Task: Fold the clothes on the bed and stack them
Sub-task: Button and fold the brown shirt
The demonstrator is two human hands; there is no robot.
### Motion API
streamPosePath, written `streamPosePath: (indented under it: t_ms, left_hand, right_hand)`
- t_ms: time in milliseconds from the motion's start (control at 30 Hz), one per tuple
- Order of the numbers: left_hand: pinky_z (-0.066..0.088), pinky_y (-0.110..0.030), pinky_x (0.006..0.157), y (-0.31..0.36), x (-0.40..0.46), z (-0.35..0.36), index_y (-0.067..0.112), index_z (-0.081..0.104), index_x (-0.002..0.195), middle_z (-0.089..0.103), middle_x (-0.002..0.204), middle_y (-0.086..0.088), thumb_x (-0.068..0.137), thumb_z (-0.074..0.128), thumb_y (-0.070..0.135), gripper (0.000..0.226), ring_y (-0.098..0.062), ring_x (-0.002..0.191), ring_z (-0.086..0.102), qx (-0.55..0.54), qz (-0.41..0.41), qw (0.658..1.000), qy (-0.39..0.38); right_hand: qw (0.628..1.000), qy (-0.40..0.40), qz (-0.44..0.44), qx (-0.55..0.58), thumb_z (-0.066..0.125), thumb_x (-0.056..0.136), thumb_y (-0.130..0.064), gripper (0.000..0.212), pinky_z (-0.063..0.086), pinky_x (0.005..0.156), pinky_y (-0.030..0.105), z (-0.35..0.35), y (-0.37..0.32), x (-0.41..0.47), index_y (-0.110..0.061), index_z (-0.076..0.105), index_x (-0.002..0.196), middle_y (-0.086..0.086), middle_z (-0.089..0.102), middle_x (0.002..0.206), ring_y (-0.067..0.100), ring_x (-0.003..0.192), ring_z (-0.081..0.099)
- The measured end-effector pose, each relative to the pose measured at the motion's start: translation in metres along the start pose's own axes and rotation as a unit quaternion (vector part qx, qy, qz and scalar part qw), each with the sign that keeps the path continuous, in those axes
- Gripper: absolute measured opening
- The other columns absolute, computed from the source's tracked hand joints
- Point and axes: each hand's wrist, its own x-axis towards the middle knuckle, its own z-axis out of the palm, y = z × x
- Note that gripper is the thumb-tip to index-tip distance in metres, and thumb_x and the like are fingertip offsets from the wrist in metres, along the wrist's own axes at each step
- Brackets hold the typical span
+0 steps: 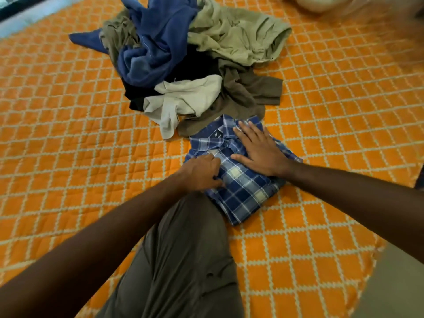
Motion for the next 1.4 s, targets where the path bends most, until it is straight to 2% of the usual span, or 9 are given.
streamPosePath:
  t_ms: [267, 433, 800, 933, 1000, 1067, 1133, 1267, 1400]
  left_hand:
    - [0.039, -0.03, 0.069, -0.012, 0.011, 0.006, 0.017, 0.055, 0.098, 0.054, 0.102, 0.0, 0.083, 0.073, 0.053, 0.043, -0.017, 0.089, 0.053, -0.06, 0.001, 0.998, -0.001]
    - [0.055, -0.029, 0.068, -0.048, -0.001, -0.033, 0.016, 0.065, 0.095, 0.07, 0.085, 0.003, 0.097, 0.065, 0.03, 0.014, -0.011, 0.076, 0.068, -0.198, 0.028, 0.98, -0.011]
    - [0.045, -0.046, 0.091, -0.194, 0.023, -0.144, -0.006, 0.05, 0.12, 0.047, 0.122, -0.025, 0.083, 0.07, 0.007, 0.044, -0.037, 0.113, 0.049, -0.076, -0.142, 0.926, 0.342]
    - [0.032, -0.014, 0.09, -0.192, 0.039, -0.155, -0.003, 0.04, 0.14, 0.047, 0.139, -0.014, 0.086, 0.073, 0.006, 0.064, -0.024, 0.125, 0.047, -0.169, -0.127, 0.936, 0.281]
    - [0.034, -0.014, 0.093, -0.198, 0.046, -0.147, 0.001, 0.034, 0.147, 0.045, 0.141, -0.004, 0.091, 0.069, 0.01, 0.067, -0.019, 0.129, 0.045, -0.214, -0.138, 0.943, 0.215]
    - [0.041, -0.031, 0.104, -0.217, 0.053, -0.134, 0.007, 0.037, 0.146, 0.048, 0.143, -0.004, 0.097, 0.063, 0.026, 0.059, -0.023, 0.13, 0.048, -0.255, -0.162, 0.936, 0.178]
    - [0.046, -0.036, 0.092, -0.229, 0.048, -0.129, 0.013, 0.053, 0.125, 0.058, 0.119, -0.002, 0.101, 0.052, 0.04, 0.036, -0.021, 0.112, 0.055, -0.357, -0.173, 0.895, 0.205]
    - [0.05, -0.03, 0.064, -0.242, 0.012, -0.144, 0.019, 0.05, 0.119, 0.06, 0.106, -0.001, 0.106, 0.034, 0.045, 0.033, -0.02, 0.09, 0.06, -0.608, -0.195, 0.664, 0.389]
    - [0.053, -0.027, 0.08, -0.263, -0.016, -0.146, 0.011, 0.041, 0.139, 0.06, 0.126, -0.004, 0.096, 0.064, 0.034, 0.053, -0.022, 0.113, 0.062, -0.57, -0.153, 0.644, 0.486]
  right_hand:
    - [1.0, 0.022, 0.009, -0.019, 0.019, 0.097, -0.076, 0.085, 0.0, 0.124, 0.058, 0.021, 0.0, 0.0, -0.023, 0.005, 0.162, 0.001, 0.002, 0.17, 0.023, 0.156, -0.005]
    - [0.992, 0.128, 0.011, 0.006, 0.026, 0.099, -0.067, 0.065, 0.018, 0.117, 0.053, -0.007, -0.013, 0.021, -0.023, 0.044, 0.143, 0.002, 0.035, 0.155, 0.024, 0.143, 0.03]
    - [0.965, 0.234, 0.034, 0.11, 0.068, 0.087, -0.046, 0.065, 0.038, 0.103, 0.045, -0.092, -0.082, 0.223, -0.016, 0.046, 0.14, 0.008, 0.045, 0.142, 0.031, 0.128, 0.043]
    - [0.845, 0.251, 0.145, 0.45, 0.081, 0.069, -0.056, 0.098, 0.044, 0.107, 0.041, -0.114, -0.096, 0.294, -0.015, 0.037, 0.146, 0.008, 0.05, 0.146, 0.026, 0.132, 0.05]
    - [0.79, 0.251, 0.163, 0.535, 0.084, 0.074, -0.04, 0.081, 0.048, 0.104, 0.036, -0.123, -0.101, 0.321, -0.013, 0.045, 0.139, 0.008, 0.057, 0.139, 0.024, 0.127, 0.056]
    - [0.818, 0.238, 0.16, 0.498, 0.072, 0.087, -0.021, 0.044, 0.05, 0.097, 0.038, -0.127, -0.102, 0.339, -0.01, 0.055, 0.125, 0.011, 0.065, 0.126, 0.03, 0.119, 0.061]
    - [0.856, 0.228, 0.13, 0.446, 0.065, 0.088, -0.016, 0.035, 0.051, 0.089, 0.037, -0.127, -0.11, 0.341, -0.012, 0.059, 0.121, 0.012, 0.068, 0.12, 0.033, 0.113, 0.063]
    - [0.922, 0.138, -0.105, 0.346, 0.061, 0.08, -0.017, 0.054, 0.048, 0.092, 0.033, -0.113, -0.154, 0.315, -0.01, 0.061, 0.133, 0.013, 0.066, 0.129, 0.027, 0.12, 0.06]
    - [0.954, -0.064, -0.276, 0.096, 0.06, 0.085, -0.012, 0.039, 0.042, 0.082, 0.03, -0.09, -0.193, 0.286, -0.013, 0.069, 0.123, 0.013, 0.068, 0.122, 0.032, 0.108, 0.062]
